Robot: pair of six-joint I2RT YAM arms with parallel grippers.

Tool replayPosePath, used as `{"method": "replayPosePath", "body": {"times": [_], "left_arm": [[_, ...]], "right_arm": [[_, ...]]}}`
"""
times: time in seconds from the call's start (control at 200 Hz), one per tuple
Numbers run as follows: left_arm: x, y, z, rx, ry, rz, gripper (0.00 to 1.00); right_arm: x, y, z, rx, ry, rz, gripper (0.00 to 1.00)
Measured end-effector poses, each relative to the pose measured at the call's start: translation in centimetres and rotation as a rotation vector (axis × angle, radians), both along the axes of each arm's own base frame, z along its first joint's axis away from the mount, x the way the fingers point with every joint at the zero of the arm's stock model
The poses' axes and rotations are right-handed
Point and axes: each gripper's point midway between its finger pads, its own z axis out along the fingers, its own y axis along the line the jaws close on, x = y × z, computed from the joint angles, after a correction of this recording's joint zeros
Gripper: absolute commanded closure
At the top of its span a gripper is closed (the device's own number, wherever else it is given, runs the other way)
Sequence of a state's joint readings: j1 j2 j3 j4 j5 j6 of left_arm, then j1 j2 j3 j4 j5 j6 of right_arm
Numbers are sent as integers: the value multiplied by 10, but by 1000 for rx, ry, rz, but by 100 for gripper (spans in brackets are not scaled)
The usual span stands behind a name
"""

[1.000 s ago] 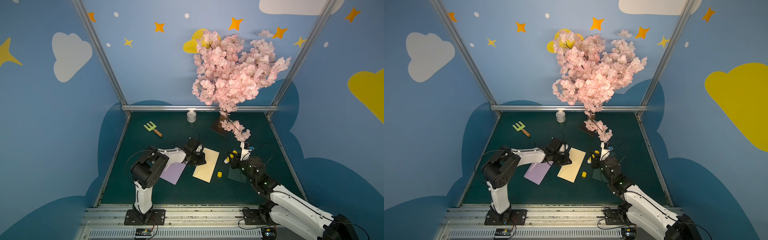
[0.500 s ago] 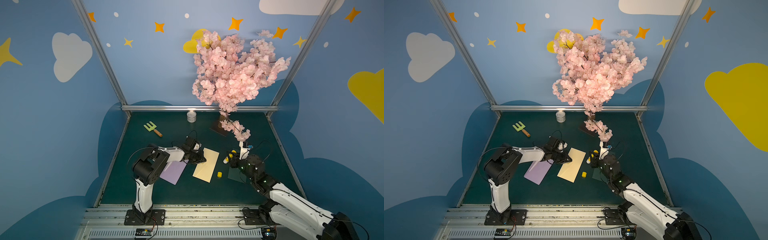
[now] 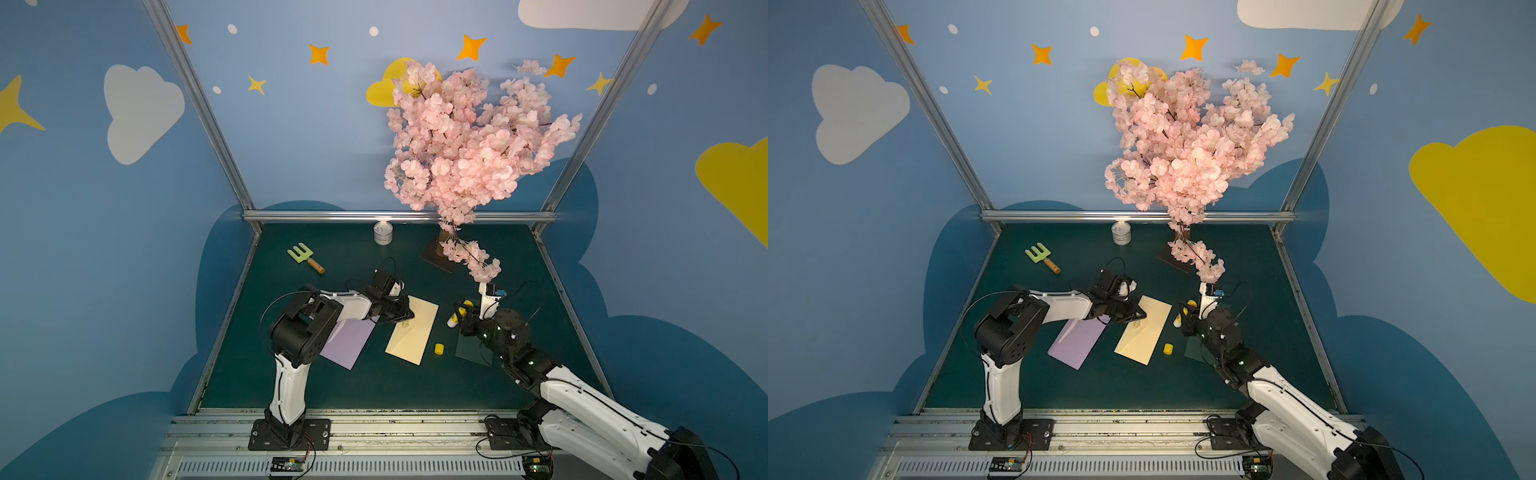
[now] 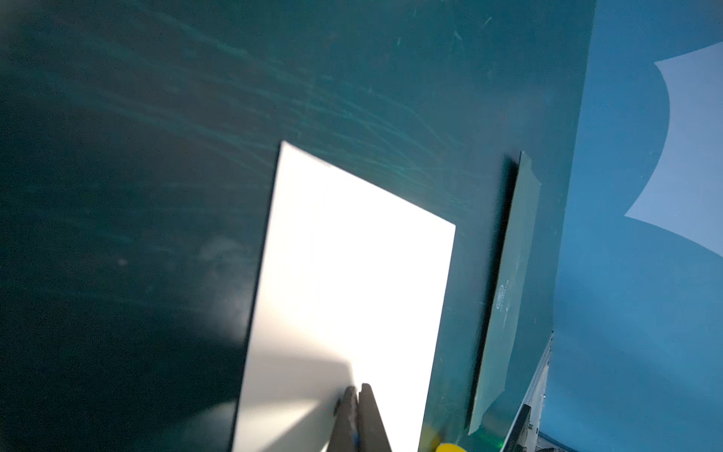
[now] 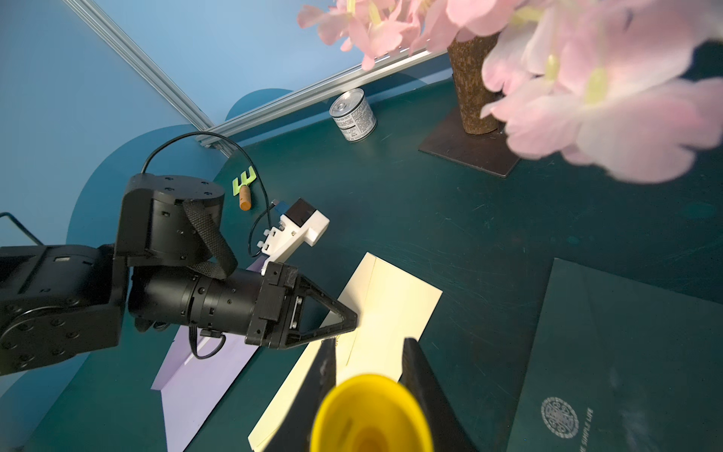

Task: Seal the envelope with a glue stick
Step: Seal the envelope at the center of the board.

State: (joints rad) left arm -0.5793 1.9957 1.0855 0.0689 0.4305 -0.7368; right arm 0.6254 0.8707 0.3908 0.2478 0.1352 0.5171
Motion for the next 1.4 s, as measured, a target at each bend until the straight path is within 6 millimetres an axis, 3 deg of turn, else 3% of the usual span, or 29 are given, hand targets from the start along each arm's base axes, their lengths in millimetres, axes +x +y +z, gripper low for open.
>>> {"method": "replayPosePath", "body": {"times": [0.446,0.636,0.856,1.146,1.402], "left_arm": [[-24,10,1,39,-40,25,94],[-46,14,1,56,-30,18,94],[-57,19,1,71,-17,25,94],[-54,17,1,86,-8,19,95],[-30,0,2,102,-14,-18,95]], "right_arm": [[0,0,0,1,0,1,100],[-1,0,2,3,-4,1,100],[-1,0,2,4,-4,3,100],[-1,0,2,3,-4,3,100],[-1,0,1,2,-4,3,100]]}}
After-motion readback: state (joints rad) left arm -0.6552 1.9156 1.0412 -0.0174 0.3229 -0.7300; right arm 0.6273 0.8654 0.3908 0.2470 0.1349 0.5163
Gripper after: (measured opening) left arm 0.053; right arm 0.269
